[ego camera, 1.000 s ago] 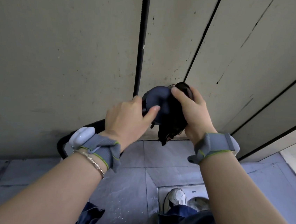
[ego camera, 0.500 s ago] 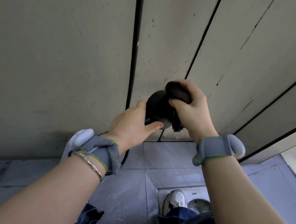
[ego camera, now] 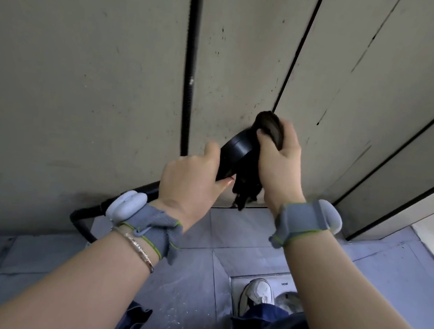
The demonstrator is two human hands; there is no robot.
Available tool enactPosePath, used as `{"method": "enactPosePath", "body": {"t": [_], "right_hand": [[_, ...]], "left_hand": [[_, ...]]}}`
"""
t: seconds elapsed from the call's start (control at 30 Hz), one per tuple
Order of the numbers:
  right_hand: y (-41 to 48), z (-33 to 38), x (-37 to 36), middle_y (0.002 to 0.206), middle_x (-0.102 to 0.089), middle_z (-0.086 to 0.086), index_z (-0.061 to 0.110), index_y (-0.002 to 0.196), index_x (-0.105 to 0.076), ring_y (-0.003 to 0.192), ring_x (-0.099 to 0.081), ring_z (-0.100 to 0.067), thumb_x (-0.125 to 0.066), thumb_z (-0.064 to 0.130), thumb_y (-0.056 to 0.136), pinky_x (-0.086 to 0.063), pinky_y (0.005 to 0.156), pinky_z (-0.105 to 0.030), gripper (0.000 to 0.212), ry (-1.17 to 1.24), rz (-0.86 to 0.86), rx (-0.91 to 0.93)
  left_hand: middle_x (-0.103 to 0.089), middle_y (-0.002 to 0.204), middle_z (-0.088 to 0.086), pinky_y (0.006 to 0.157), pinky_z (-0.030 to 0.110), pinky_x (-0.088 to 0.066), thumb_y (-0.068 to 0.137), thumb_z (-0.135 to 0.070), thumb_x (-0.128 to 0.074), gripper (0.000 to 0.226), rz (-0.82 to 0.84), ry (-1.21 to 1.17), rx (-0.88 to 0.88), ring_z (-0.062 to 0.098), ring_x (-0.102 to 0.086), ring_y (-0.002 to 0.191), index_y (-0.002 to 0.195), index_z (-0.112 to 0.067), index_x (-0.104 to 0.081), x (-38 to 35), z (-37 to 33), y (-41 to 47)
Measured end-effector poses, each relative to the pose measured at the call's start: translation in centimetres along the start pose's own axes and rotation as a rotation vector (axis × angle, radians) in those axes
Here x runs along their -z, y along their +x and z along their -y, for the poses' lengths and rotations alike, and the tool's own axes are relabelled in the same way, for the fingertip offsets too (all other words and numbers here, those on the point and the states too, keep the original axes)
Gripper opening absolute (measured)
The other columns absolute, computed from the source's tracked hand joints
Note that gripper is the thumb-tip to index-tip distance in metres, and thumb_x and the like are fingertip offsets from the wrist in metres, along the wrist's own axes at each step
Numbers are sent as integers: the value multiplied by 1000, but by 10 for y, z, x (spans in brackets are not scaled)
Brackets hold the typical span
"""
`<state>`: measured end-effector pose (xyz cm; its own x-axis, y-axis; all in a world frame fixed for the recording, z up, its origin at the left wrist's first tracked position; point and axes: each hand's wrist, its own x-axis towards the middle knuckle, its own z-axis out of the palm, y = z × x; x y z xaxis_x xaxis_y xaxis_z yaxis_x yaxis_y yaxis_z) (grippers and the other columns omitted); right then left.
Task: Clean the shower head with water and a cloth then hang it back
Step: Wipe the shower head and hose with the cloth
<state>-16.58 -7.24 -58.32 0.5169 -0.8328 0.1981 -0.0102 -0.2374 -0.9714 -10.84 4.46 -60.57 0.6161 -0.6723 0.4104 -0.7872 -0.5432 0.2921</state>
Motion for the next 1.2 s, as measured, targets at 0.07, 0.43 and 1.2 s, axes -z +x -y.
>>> {"method": "enactPosePath", "body": {"t": [0.07,0.43,1.2], "right_hand": [[-16,4,-5,92,-63,17,28,99,-62,89,-56,5,-52,14,75,-45,86,-16,30,-82,45,261],[-1,7,5,75,-63,5,22,81,-62,70,-63,-10,-67,16,75,-52,60,-20,10,223,151,-232],[21,-3,28,59,-56,1,13,79,-58,54,-57,-15,-67,22,64,-44,43,-19,20,407,-67,-485]], "left_hand": [[-67,71,18,48,31,-24,77,-40,-63,39,-19,-28,11,42,-62,65,84,-15,-33,0,0,2],[-67,72,16,50,30,-22,75,-44,-64,41,42,-57,-52,40,-62,66,80,-17,-34,-3,-10,-1],[-49,58,-2,46,26,-30,73,-69,-49,50,450,-97,104,19,-50,55,62,-21,-41,-5,26,6]]}}
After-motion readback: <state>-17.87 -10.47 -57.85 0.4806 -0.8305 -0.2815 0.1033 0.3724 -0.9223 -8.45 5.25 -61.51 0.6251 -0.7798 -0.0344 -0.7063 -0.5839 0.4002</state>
